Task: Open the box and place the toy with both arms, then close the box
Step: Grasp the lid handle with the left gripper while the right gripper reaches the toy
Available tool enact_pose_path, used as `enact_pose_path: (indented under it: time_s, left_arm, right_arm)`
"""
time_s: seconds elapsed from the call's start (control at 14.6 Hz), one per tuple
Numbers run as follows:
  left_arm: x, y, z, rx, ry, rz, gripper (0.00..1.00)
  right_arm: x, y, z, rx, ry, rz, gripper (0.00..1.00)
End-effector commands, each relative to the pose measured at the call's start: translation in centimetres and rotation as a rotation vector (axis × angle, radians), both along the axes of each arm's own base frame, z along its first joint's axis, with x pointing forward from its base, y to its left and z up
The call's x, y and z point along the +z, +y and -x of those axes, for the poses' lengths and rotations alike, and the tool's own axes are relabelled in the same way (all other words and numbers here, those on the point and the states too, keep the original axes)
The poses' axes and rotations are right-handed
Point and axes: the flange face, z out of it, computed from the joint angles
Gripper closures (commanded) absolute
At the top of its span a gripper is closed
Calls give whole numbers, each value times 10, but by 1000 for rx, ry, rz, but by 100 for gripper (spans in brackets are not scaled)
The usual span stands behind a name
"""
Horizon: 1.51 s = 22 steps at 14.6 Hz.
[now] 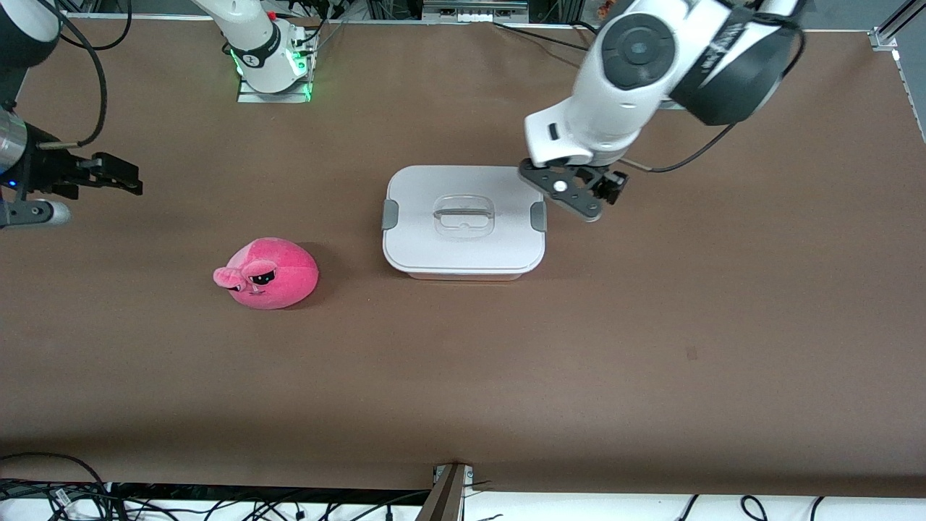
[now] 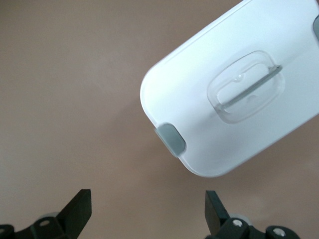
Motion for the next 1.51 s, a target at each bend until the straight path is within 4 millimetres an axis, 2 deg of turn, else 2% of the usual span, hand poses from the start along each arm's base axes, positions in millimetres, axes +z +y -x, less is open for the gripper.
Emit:
enact_pose_path:
  time_s: [0.0,0.14,0.27,0.34,0.41,0.55,0.62,0.82,1.03,1.16,1.3,1.44]
  left_arm:
    - [3,-32,-1,-151,-60,-22,0]
    - [9,-46,3,-231,-99,15,0]
    - [10,-62,7,-328,-129,46,0]
    - [-2,-75,12,-427,-114,52,0]
    - [-11,-86,18,-513,-103,53,0]
    - [-29,-100,18,-561,-105,78,0]
    - [-39,-103,16,-567,-108,89,0]
    - [-100,-119,15,-639,-33,89,0]
    - [-126,-125,16,-658,-31,98,0]
    - [-127,-135,25,-681,-36,108,0]
    - [-129,-145,36,-699,-32,108,0]
    - [-143,-153,38,-713,-33,116,0]
  right_arm:
    - [-2,-2,-2,4,2,7,0]
    - [-10,2,-5,10,20,11,0]
    - [-28,17,-12,36,49,16,0]
    - [-35,31,-12,50,62,24,0]
    - [-43,34,-12,54,77,27,0]
    - [-75,42,-21,67,119,26,0]
    - [-89,54,-24,87,129,28,0]
    - [-144,69,-23,115,116,24,0]
    - [-191,80,-20,136,51,7,0]
    - [-216,81,-16,140,24,0,0]
    - [-228,81,-12,143,15,-2,0]
    - [-240,81,-9,150,0,-5,0]
